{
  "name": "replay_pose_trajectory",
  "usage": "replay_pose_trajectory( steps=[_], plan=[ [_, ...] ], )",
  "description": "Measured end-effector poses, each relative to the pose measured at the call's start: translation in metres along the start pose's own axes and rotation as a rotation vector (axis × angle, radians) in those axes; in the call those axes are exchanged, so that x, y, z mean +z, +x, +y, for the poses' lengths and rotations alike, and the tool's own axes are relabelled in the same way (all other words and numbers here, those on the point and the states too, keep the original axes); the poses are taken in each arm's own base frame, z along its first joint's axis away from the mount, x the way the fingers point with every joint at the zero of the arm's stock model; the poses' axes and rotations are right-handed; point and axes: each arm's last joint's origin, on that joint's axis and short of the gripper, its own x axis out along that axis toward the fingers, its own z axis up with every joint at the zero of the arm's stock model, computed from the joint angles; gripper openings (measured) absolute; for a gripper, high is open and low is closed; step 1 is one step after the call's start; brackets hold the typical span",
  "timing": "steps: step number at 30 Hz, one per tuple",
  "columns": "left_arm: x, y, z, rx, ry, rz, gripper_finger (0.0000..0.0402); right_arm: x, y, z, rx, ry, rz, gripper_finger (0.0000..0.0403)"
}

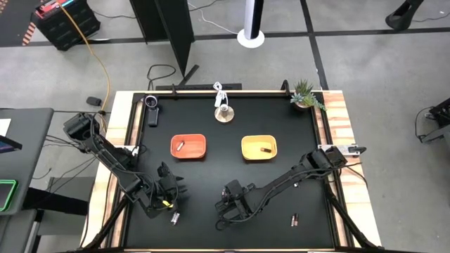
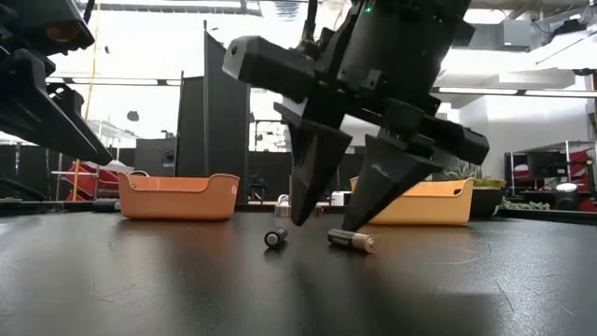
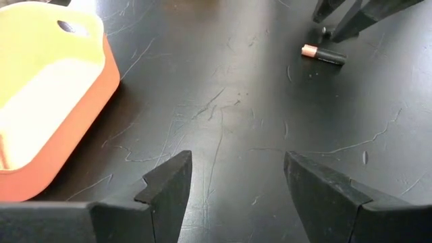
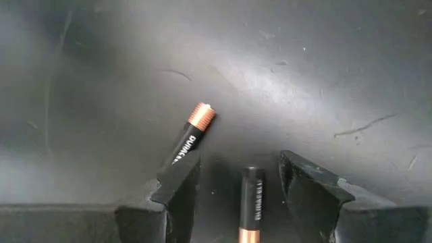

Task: Sort batteries
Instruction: Put the black battery into the yellow bin

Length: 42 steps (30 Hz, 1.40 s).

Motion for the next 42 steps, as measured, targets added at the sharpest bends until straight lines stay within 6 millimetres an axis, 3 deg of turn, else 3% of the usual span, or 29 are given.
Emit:
replay_pose_trajectory(
  steps=[13,23,27,38,42],
  plan=[
    [0.000,0.000,0.000,0.000,0.000,0.000,0.0231,-0.006,-0.006,-0.011,-0.092,-0.168,0.053,0.0219],
    [0.000,0.000,0.000,0.000,-0.002,0.000,0.0231,-0.018,-0.009,-0.015,-0.120,-0.202,0.120,0.0206],
    [0.000,0.000,0.000,0.000,-0.003,0.000,0.0231,-0.020,-0.005,-0.020,-0.131,-0.178,0.137,0.0170],
    [0.000,0.000,0.000,0.000,0.003,0.001,0.0231,-0.017,-0.002,-0.020,-0.137,-0.165,0.153,0.0022],
    [0.000,0.000,0.000,0.000,0.003,0.001,0.0231,-0.014,0.000,-0.021,-0.143,-0.154,0.151,0.0008]
  ],
)
